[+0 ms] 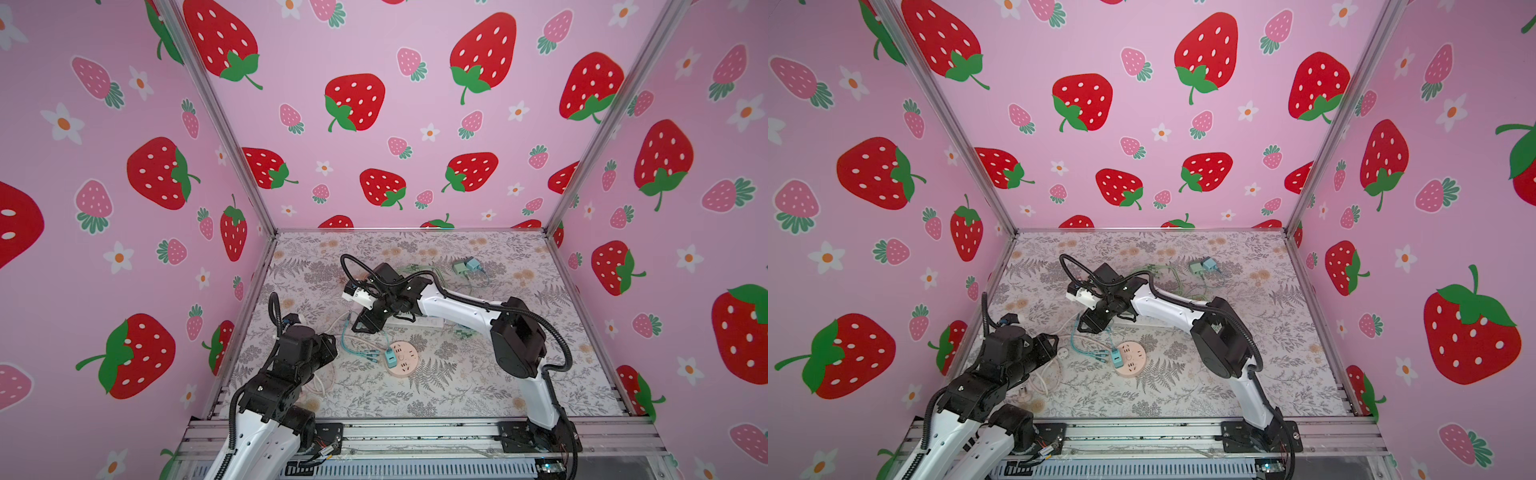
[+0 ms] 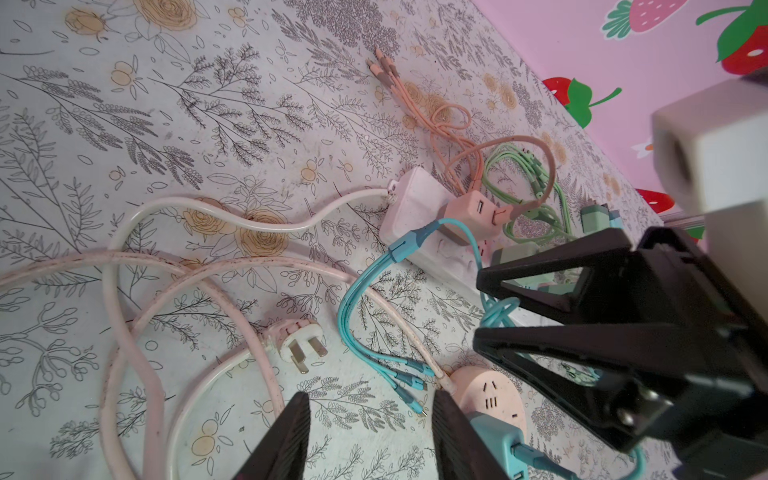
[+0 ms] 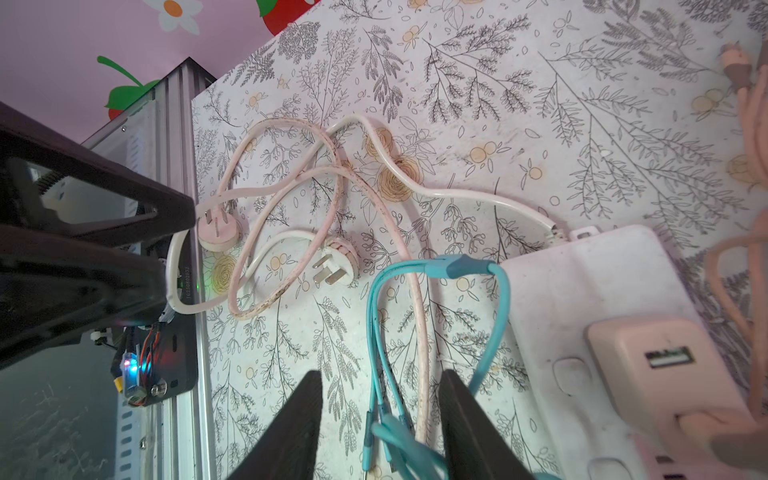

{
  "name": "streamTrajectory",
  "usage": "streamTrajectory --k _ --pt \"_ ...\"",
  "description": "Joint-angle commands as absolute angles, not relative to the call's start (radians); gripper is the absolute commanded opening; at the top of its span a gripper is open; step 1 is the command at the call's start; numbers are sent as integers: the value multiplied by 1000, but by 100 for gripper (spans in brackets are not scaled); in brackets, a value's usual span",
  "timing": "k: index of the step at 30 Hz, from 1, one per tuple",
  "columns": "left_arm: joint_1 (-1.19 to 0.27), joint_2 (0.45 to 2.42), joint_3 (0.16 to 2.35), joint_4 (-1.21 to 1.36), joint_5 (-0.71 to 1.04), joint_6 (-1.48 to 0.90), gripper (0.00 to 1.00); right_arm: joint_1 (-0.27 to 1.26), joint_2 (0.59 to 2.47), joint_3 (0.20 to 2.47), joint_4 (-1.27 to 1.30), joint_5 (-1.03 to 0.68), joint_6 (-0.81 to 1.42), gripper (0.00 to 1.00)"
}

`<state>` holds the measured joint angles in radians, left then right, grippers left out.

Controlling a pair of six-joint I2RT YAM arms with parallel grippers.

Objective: Insert the plug

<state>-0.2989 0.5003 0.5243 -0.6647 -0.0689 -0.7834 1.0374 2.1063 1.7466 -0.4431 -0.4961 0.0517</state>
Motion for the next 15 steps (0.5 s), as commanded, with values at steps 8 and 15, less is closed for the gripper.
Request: streamTrajectory --k 8,15 --pt "-293 623 377 -286 -12 -683 60 1019 2022 1784 -466 -524 30 49" --pt "-282 775 454 -261 1 -621 59 1005 1948 1717 -424 -476 50 47"
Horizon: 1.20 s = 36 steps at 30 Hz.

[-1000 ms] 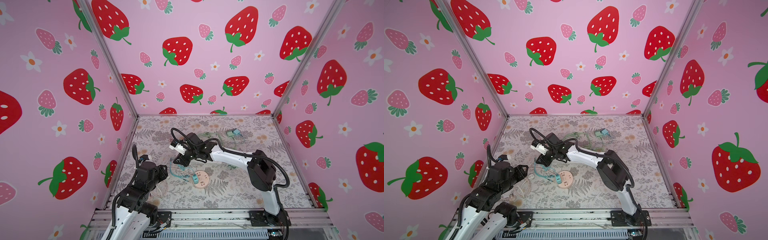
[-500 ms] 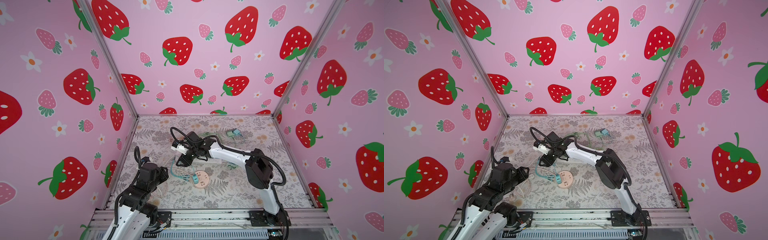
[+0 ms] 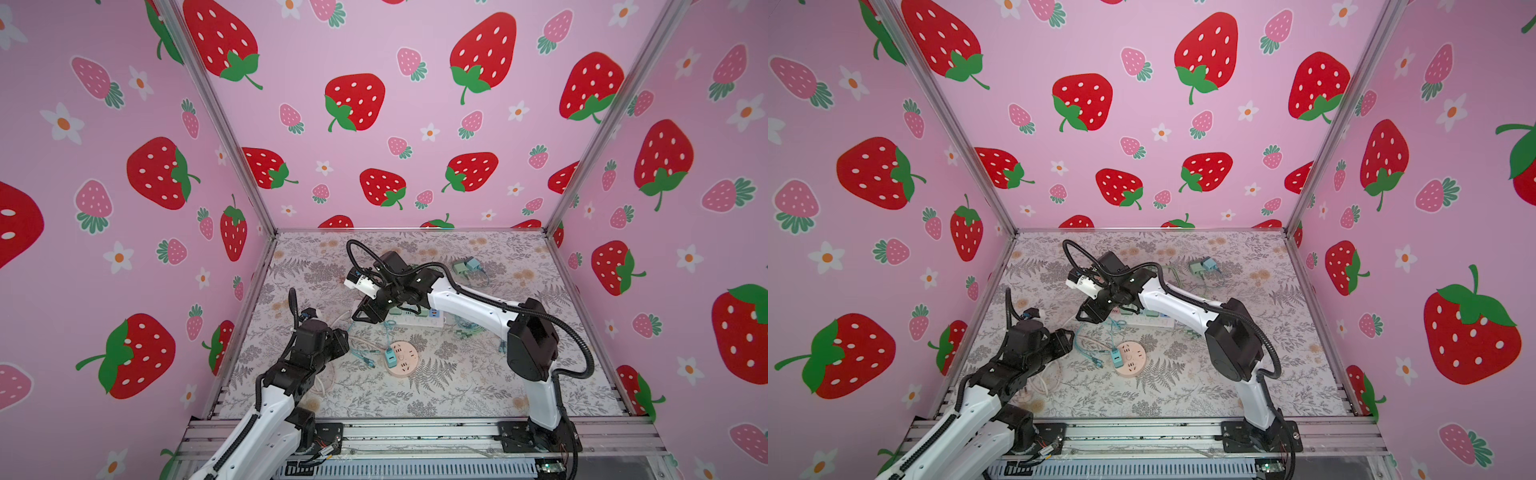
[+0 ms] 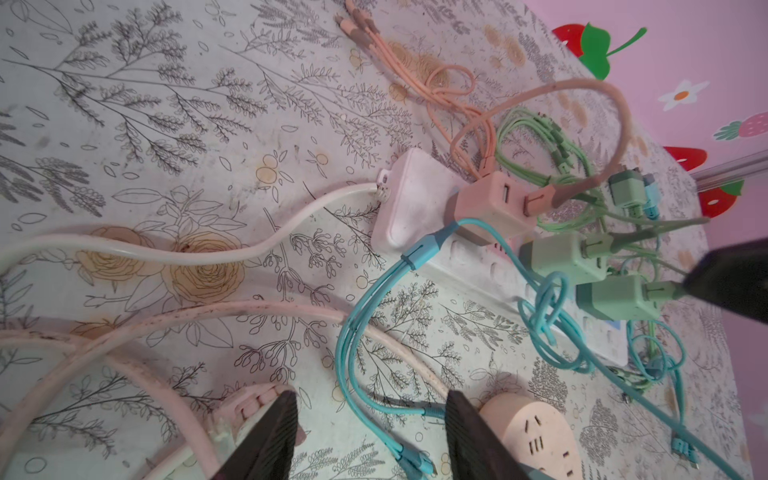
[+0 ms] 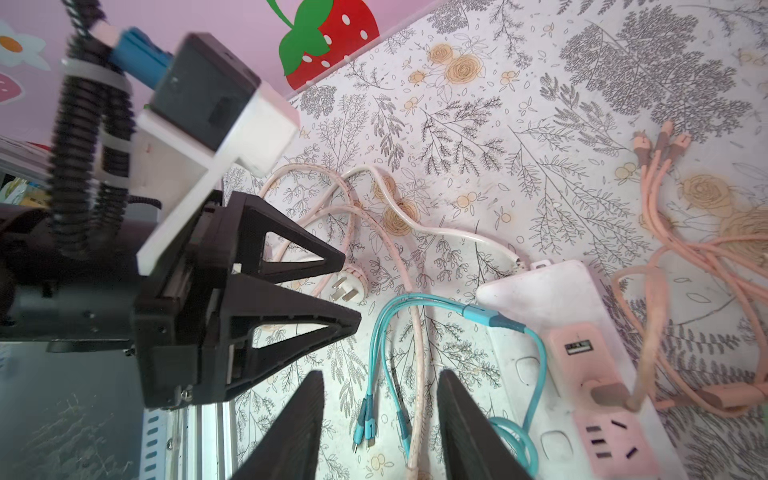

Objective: Insert the plug

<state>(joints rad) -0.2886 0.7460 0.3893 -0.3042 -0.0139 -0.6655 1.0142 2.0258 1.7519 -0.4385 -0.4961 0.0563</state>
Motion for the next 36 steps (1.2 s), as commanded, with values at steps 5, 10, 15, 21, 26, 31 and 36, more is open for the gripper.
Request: streamTrajectory --k 5,10,15,21,26,31,36 --pt "-281 850 543 -321 40 -535 60 943 1771 1585 -356 -399 94 50" --pt "-281 952 595 -319 36 -474 60 827 1553 1384 -283 -290 150 51" --pt "-281 1111 659 -320 77 -411 55 671 1360 1203 -251 -242 185 59" --pt "-282 1252 709 -314 54 -354 51 514 1246 1049 -226 -242 220 59" --pt "-284 1346 759 -325 57 -312 48 399 1227 950 -166 -290 276 59" --pt "-299 1435 785 -352 43 -302 38 349 1219 909 -133 -329 297 59" --pt "-310 1460 804 -395 -19 -312 25 332 1213 902 -133 -342 296 59"
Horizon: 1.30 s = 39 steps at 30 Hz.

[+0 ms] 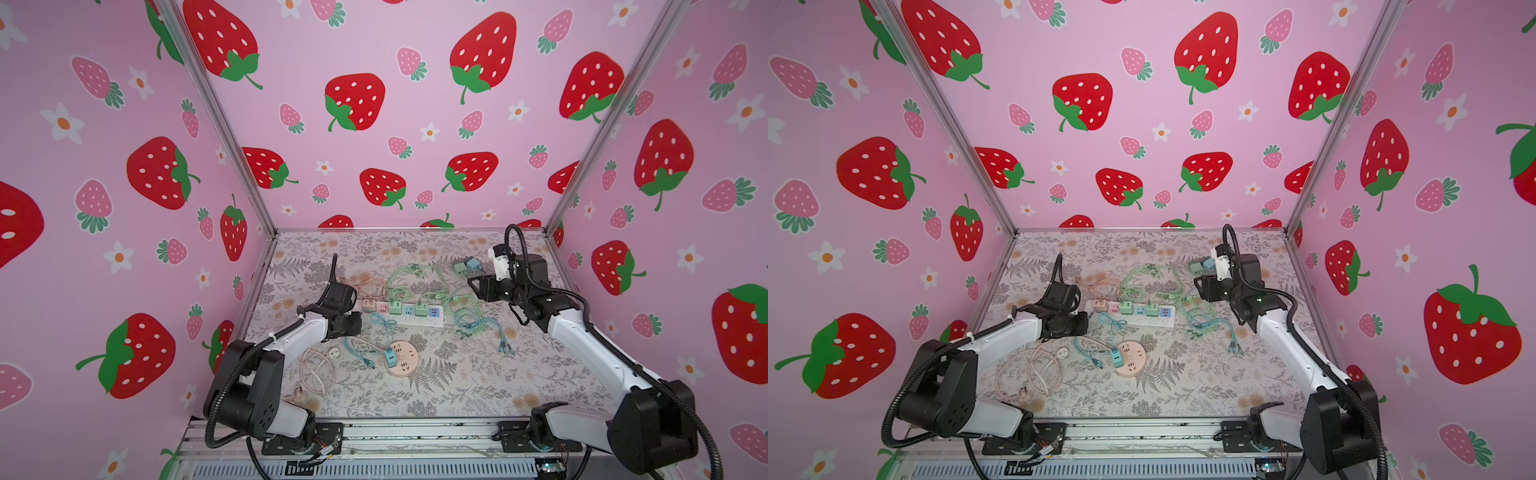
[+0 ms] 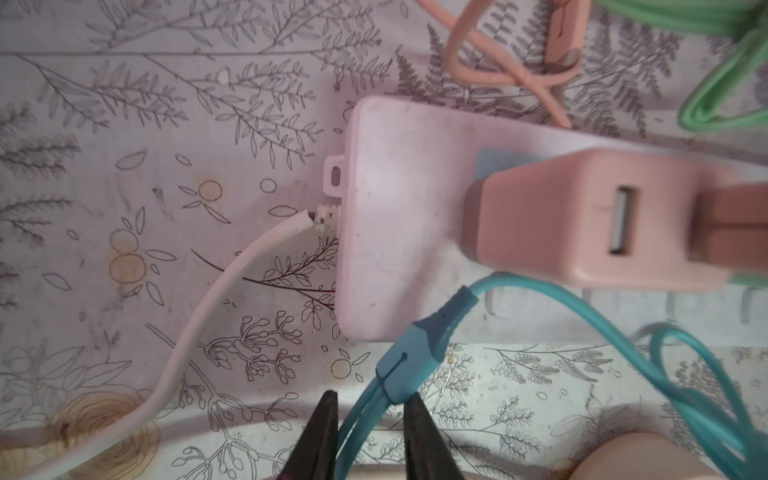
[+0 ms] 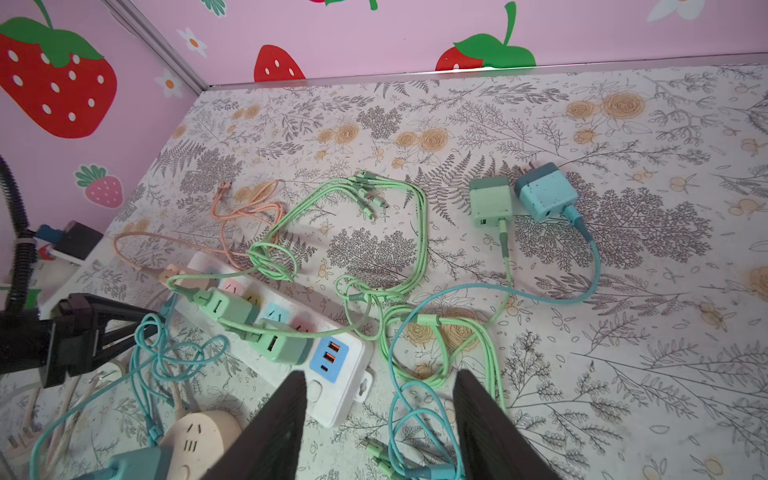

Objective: Insert the plug

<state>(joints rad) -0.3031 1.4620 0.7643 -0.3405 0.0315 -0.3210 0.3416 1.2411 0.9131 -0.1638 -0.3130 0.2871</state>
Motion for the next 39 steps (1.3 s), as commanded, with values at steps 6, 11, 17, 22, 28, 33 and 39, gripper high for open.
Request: streamTrajectory --k 6,11,17,22,28,33,39 --pt "-313 1393 800 -422 -50 -332 7 322 1207 894 -127 -342 299 59" --pt "-312 1296 839 -530 -94 -372 0 322 1216 888 -123 -338 299 59" --pt "-313 1187 941 -751 -194 -401 0 320 1233 888 -118 -340 299 59" --pt "-313 1201 990 -875 -324 -402 1 321 1265 895 -110 -336 301 59" --pt "-313 1279 1011 -893 -363 -431 15 320 1327 929 -131 -263 292 59" --pt "-313 1244 986 -814 -269 -434 38 316 1426 1010 -164 -152 252 60" --pt "-311 1137 983 -771 -181 -420 52 292 1630 1188 -192 -134 126 63"
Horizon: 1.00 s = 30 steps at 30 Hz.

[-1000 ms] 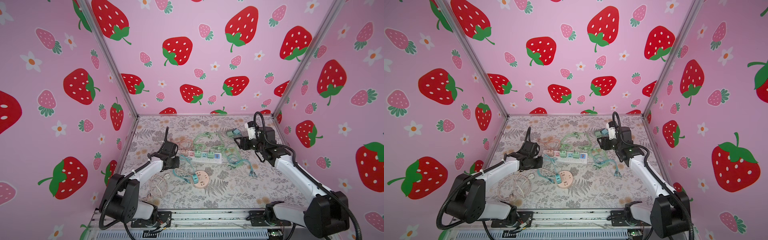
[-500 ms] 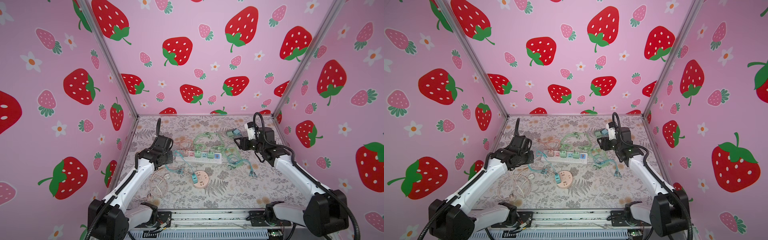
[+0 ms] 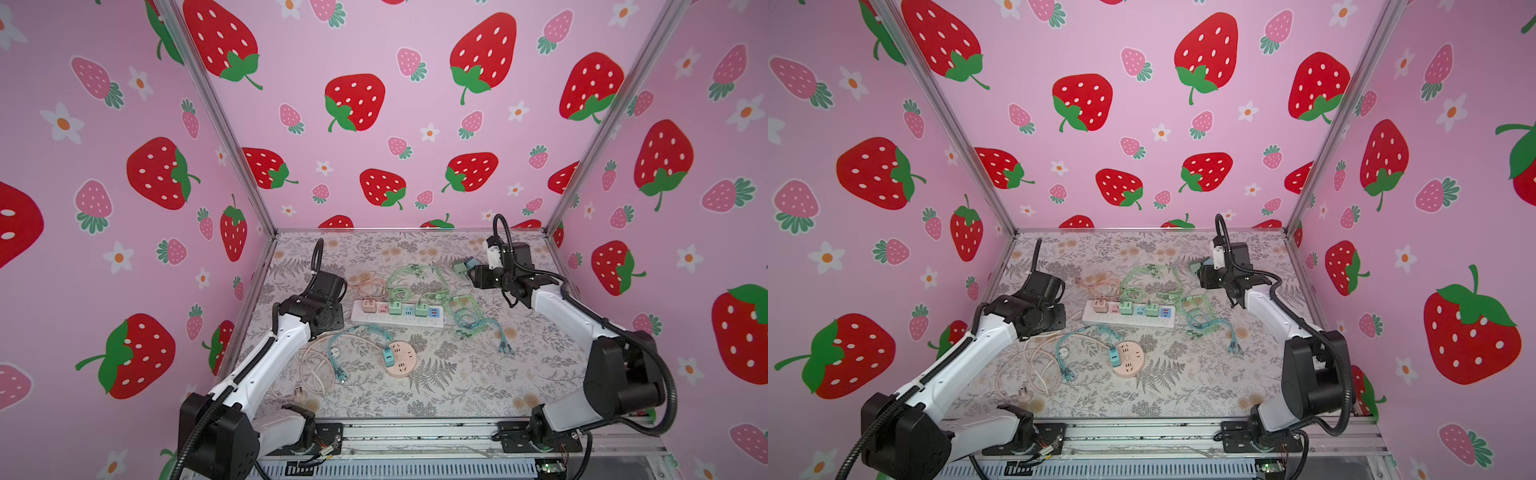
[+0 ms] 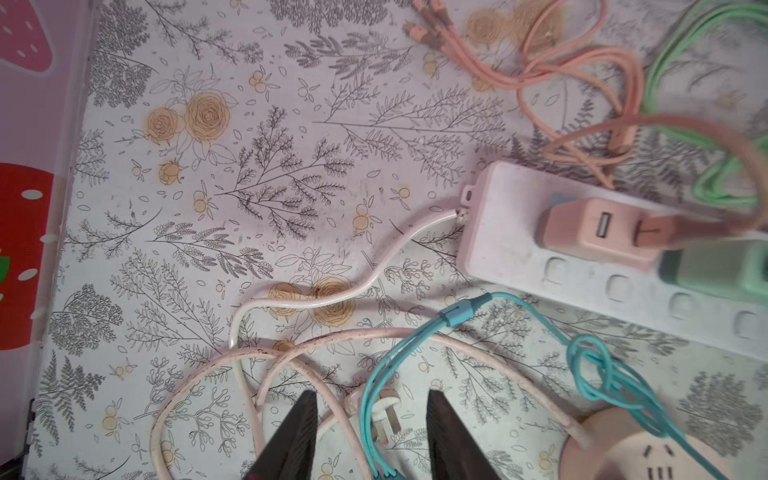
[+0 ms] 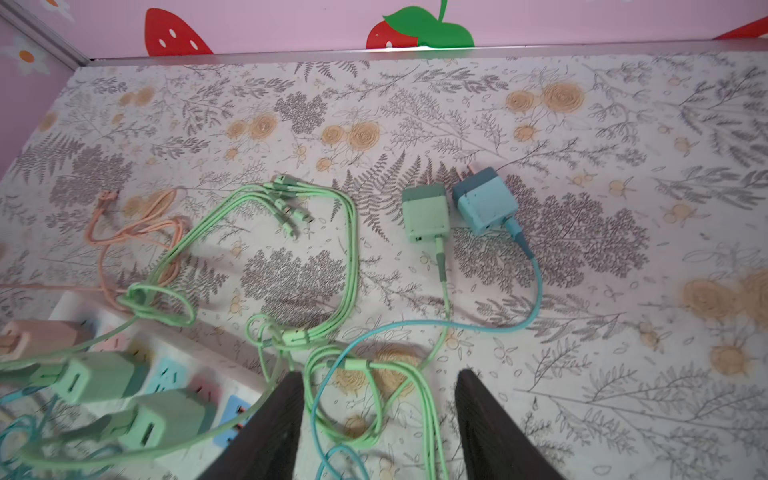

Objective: Insert the plug

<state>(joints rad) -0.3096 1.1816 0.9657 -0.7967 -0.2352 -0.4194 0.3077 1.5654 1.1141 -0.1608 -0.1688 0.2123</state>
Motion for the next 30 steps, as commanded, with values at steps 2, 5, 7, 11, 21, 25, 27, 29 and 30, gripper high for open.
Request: streamTrajectory --k 2,5,7,11,21,25,27,29,30 --pt "-311 1094 969 -730 -101 -401 58 282 1718 1274 -227 -136 98 64" --pt "-311 1030 928 -653 21 -393 65 258 1834 1385 -247 -108 84 64" --pt "-312 992 900 -609 84 -399 67 241 1903 1441 -257 -110 60 63" --pt "-312 937 863 -567 179 -405 69 209 2006 1528 -288 -115 -15 59" --pt "-311 838 834 -548 233 -387 73 163 2126 1600 -314 -245 -138 56" --pt "-312 820 833 -560 233 -385 74 162 2152 1606 -316 -247 -165 58" --pt "-312 810 827 -560 231 -383 74 163 2167 1612 -318 -254 -169 58" --pt "-312 802 825 -564 229 -384 74 162 2179 1615 -316 -261 -173 58" --pt "-310 798 824 -566 229 -384 74 161 2185 1619 -317 -263 -173 58"
